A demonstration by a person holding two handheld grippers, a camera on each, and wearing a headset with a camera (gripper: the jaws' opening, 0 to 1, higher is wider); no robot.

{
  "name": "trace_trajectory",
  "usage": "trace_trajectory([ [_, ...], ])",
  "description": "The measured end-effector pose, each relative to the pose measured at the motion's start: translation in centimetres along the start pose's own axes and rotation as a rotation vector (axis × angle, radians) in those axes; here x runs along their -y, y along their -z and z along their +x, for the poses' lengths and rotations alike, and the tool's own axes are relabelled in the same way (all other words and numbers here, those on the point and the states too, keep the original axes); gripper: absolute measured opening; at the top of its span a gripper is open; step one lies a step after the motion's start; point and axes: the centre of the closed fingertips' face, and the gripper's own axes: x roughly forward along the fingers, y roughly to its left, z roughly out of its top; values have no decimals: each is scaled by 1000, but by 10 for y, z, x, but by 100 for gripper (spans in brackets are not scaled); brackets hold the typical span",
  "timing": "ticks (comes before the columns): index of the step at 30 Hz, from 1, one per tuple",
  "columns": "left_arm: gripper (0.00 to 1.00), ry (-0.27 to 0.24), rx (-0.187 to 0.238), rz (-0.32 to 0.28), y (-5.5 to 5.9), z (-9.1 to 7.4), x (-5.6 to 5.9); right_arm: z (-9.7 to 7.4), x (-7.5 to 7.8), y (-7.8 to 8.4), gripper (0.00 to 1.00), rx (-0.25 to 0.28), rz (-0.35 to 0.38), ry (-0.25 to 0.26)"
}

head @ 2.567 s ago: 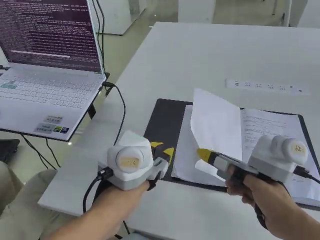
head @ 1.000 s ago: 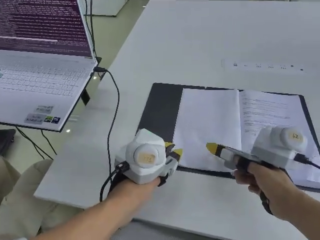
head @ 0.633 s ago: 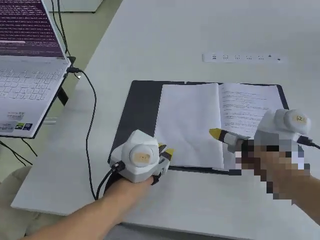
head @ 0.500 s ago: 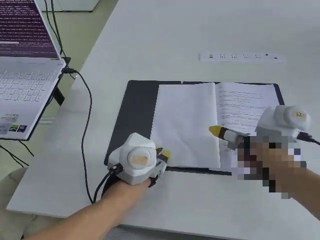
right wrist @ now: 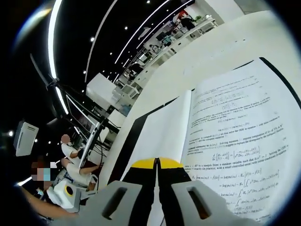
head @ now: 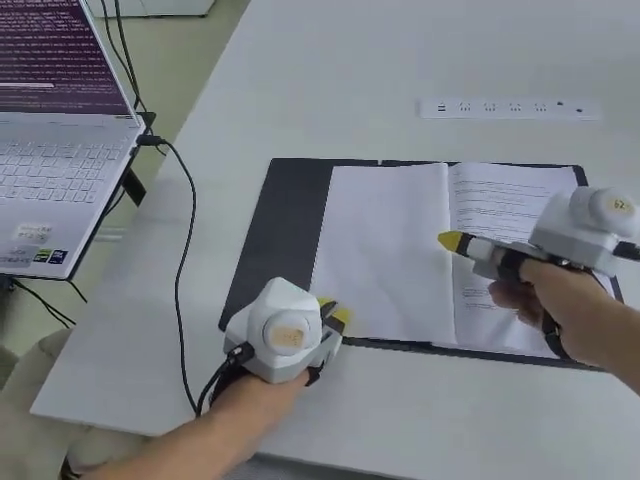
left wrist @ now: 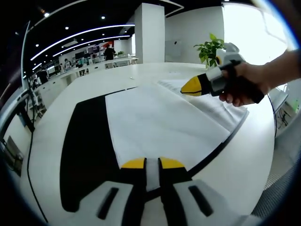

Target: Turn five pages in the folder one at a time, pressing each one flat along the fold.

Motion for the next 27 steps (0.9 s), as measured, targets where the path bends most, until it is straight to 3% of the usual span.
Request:
trace_trajectory([
  [3, 8, -3, 0, 3, 1, 1, -1, 5, 4, -5, 0, 6, 46, 4],
  [9, 8, -5, 3, 2, 1, 2, -1, 21, 33, -22, 0, 27, 99, 25],
  [13, 8, -9, 6, -2, 1, 2, -1, 31, 44, -36, 0, 55, 145, 24],
  [19, 8, -7, 5, 6, 1, 3, -1, 44, 54, -43, 0, 62, 185, 18],
  [27, 8, -7, 6, 11, 0, 2, 0, 52, 55, -54, 0, 92, 230, 17],
])
